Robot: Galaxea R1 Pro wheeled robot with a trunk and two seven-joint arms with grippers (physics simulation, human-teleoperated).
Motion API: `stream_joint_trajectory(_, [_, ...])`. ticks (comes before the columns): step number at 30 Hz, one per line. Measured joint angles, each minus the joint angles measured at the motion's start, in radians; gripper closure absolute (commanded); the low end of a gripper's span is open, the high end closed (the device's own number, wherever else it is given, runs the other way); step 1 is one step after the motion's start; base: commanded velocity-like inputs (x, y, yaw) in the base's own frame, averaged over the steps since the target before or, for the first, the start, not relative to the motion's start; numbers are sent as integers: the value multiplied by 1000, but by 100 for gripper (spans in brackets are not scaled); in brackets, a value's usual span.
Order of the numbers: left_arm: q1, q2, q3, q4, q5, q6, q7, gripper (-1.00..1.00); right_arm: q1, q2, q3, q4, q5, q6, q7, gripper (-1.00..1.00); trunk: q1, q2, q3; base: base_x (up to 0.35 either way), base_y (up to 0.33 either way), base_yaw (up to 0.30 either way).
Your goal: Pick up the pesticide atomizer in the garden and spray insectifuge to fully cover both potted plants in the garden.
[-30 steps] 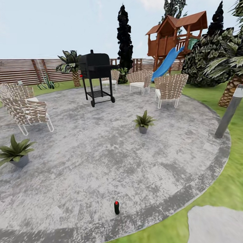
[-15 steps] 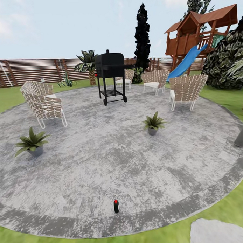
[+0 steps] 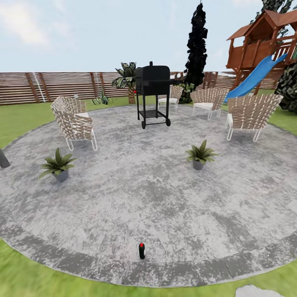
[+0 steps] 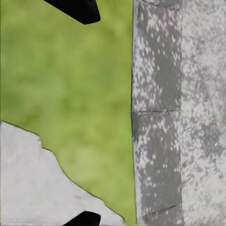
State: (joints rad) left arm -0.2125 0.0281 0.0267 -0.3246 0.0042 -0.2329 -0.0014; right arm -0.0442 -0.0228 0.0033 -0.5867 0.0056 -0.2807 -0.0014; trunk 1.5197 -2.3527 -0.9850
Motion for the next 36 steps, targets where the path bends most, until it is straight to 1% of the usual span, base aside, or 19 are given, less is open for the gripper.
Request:
stream_joint_trajectory(12, [0, 1, 0, 0, 1, 0, 0, -100, 0, 0, 0, 0, 0, 0, 0, -100, 0, 0, 0, 51, -270, 277])
stream_joint_trajectory(27, [0, 1, 0, 0, 2, 0, 0, -100, 0, 0, 0, 0, 0, 0, 0, -100, 0, 0, 0, 161, -251, 277])
stream_joint_trajectory(31, [0, 1, 3, -1, 4, -1, 0, -100, 0, 0, -1, 0, -1, 0, -1, -100, 0, 0, 0, 80, -100, 174])
stream_joint_trajectory(36, [-11, 0, 2, -13, 0, 0, 0, -100, 0, -5, -5, -7, -1, 0, -1, -100, 0, 0, 0, 14, -17, 32])
